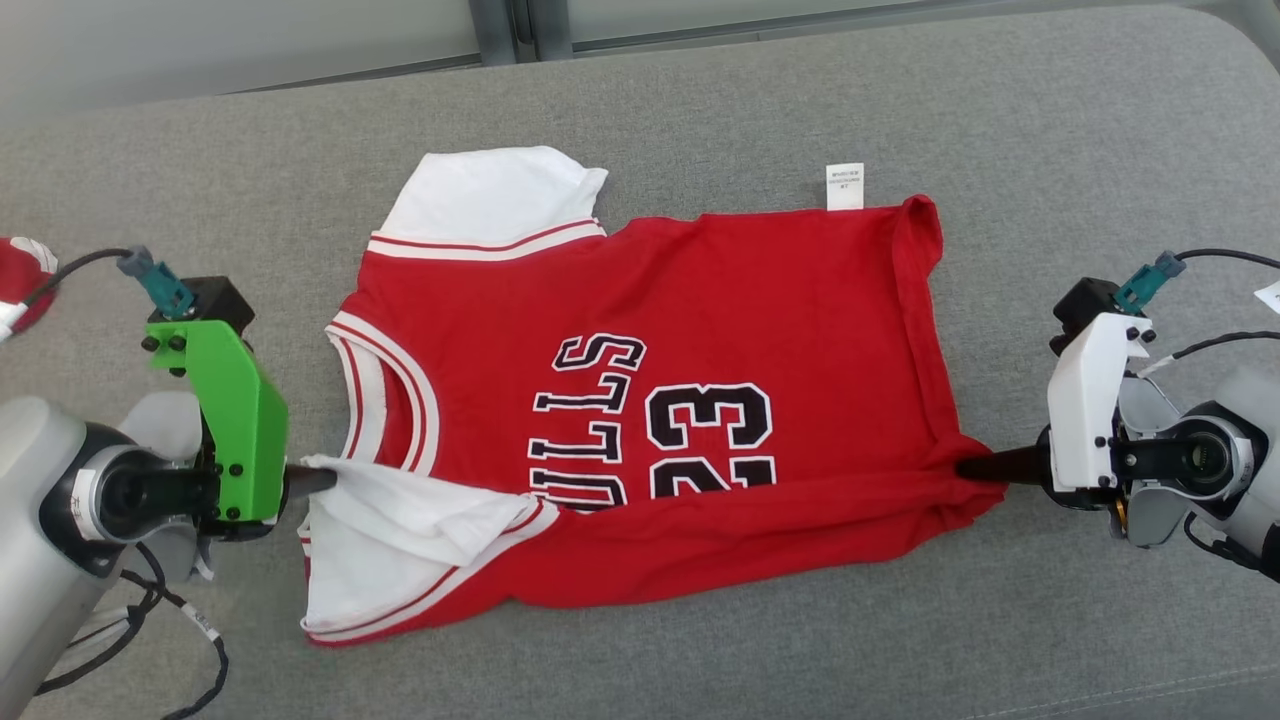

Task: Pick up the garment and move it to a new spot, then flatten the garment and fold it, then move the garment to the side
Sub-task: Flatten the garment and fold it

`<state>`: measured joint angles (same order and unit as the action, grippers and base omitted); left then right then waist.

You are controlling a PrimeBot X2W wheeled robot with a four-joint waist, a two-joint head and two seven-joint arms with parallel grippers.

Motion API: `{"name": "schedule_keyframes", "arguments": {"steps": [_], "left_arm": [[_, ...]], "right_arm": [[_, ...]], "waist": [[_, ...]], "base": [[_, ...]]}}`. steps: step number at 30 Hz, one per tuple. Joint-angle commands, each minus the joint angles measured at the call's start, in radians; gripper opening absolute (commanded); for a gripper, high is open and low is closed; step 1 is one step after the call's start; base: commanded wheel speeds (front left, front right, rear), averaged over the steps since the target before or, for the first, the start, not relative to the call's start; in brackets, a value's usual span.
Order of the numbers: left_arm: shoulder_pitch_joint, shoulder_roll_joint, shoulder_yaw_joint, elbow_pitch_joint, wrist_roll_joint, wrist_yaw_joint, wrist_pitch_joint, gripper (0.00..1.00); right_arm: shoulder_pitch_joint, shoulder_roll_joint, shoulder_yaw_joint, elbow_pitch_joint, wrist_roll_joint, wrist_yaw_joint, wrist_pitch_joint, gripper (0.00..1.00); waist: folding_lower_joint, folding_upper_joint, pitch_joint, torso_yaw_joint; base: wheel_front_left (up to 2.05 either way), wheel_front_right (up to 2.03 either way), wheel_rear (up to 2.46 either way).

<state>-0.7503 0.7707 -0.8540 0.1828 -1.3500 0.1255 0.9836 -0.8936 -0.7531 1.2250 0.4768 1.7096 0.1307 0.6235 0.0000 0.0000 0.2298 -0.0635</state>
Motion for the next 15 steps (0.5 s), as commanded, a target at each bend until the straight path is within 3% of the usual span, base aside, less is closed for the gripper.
{"name": "schedule_keyframes", "arguments": {"steps": [1,2,3,4,5,6,7,12,15], "left_arm": [[-0.02,-0.014,0.005,0.025,0.017,-0.014,-0.021,0.0],[-0.02,-0.024,0.005,0.041,0.018,-0.021,-0.028,0.0],[-0.021,-0.032,0.003,0.059,0.02,-0.029,-0.035,0.01],[-0.023,-0.039,0.002,0.072,0.022,-0.036,-0.041,0.38],[-0.025,-0.047,0.0,0.085,0.024,-0.042,-0.047,0.78],[-0.025,-0.052,-0.003,0.097,0.028,-0.047,-0.05,0.96],[-0.025,-0.056,-0.005,0.109,0.034,-0.054,-0.058,1.0],[-0.019,-0.066,-0.006,0.144,0.072,-0.088,-0.127,1.0],[-0.009,-0.056,-0.004,0.141,0.118,-0.11,-0.208,1.0]], "right_arm": [[-0.011,0.009,0.004,0.013,0.0,0.0,-0.002,0.0],[-0.011,0.014,0.004,0.021,-0.001,0.0,-0.006,0.0],[-0.011,0.019,0.004,0.03,0.0,0.0,-0.009,0.15],[-0.011,0.025,0.004,0.035,0.001,0.0,-0.014,0.31],[-0.01,0.032,0.003,0.04,0.002,0.0,-0.019,0.54],[-0.009,0.036,0.003,0.043,0.003,0.0,-0.022,0.87],[-0.007,0.038,0.001,0.047,0.003,0.0,-0.03,1.0],[0.003,0.028,-0.021,0.048,-0.001,0.0,-0.085,1.0],[0.014,0.009,-0.05,0.018,-0.028,0.0,-0.178,1.0]], "waist": [[0.0,0.0,-0.001,-0.001],[0.0,0.0,-0.003,-0.002],[0.0,0.0,-0.005,-0.003],[0.0,0.0,-0.007,-0.003],[0.0,0.0,-0.01,-0.003],[0.0,0.0,-0.014,-0.003],[0.0,0.0,-0.019,-0.003],[0.0,0.0,-0.062,0.004],[0.0,0.0,-0.097,0.012]], "base": [[0.0,0.0,0.0],[0.0,0.0,0.0],[0.0,0.0,0.0],[0.0,0.0,0.0],[0.0,0.0,0.0],[0.0,0.0,0.0],[0.0,0.0,0.0],[0.0,0.0,0.0],[0.0,0.0,0.0]]}}
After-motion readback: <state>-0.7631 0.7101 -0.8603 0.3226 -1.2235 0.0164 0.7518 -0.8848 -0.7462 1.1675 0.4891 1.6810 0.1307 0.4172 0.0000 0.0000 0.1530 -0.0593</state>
